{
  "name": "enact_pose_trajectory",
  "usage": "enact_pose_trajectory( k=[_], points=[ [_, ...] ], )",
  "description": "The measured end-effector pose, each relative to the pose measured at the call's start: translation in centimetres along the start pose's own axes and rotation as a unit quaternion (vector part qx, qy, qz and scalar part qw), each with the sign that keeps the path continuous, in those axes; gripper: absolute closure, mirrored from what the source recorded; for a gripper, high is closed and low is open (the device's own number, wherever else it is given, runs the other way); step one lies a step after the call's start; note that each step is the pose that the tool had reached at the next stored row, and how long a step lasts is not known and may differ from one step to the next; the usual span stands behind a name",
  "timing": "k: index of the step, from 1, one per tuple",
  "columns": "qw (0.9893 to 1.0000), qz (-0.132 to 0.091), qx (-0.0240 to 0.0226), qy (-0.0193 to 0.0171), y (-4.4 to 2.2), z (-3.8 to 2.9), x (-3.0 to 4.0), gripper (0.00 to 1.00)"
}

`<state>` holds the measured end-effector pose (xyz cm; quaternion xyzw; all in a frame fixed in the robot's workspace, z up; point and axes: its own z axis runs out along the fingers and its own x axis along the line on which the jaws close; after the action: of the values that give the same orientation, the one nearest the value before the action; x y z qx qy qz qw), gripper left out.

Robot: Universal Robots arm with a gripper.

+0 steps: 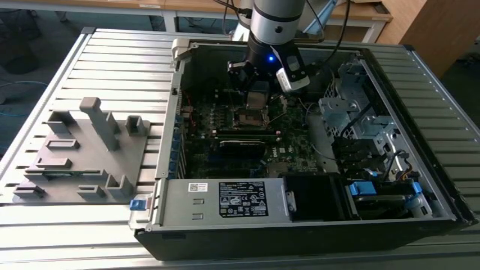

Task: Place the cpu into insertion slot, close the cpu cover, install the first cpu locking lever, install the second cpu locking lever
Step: 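Place the cpu into insertion slot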

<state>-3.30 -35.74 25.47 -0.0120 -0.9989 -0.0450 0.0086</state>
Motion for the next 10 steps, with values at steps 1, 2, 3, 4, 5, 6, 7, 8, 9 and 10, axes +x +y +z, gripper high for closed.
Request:
enact_pose_trajectory(
  k=[1, 2, 3, 4, 5, 6, 7, 8, 9, 10],
  points=[
    [1.0, 0.0, 0.0, 0.0, 0.0, 0.01, 0.0, 0.46],
    [1.0, 0.0, 0.0001, -0.0001, 0.0, 0.05, -0.01, 0.46],
    [1.0, 0.0, 0.0005, -0.0001, -0.01, 0.1, -0.01, 0.46],
    [1.0, 0.0, 0.001, 0.0, -0.02, 0.18, 0.0, 0.46],
    [1.0, 0.0, 0.0011, 0.0, -0.03, 0.29, 0.0, 0.46],
    [1.0, 0.0, 0.0011, 0.0, -0.04, 0.42, 0.0, 0.46],
    [1.0, 0.0, 0.0011, -0.0001, -0.05, 0.56, 0.01, 0.46],
    [1.0, 0.0, 0.0011, -0.0001, -0.06, 0.69, 0.03, 0.46],
    [1.0, 0.0, 0.0011, 0.0, -0.08, 0.82, 0.04, 0.46],
    [1.0, 0.0, 0.0012, 0.0, -0.09, 0.96, 0.05, 0.46]
  ],
)
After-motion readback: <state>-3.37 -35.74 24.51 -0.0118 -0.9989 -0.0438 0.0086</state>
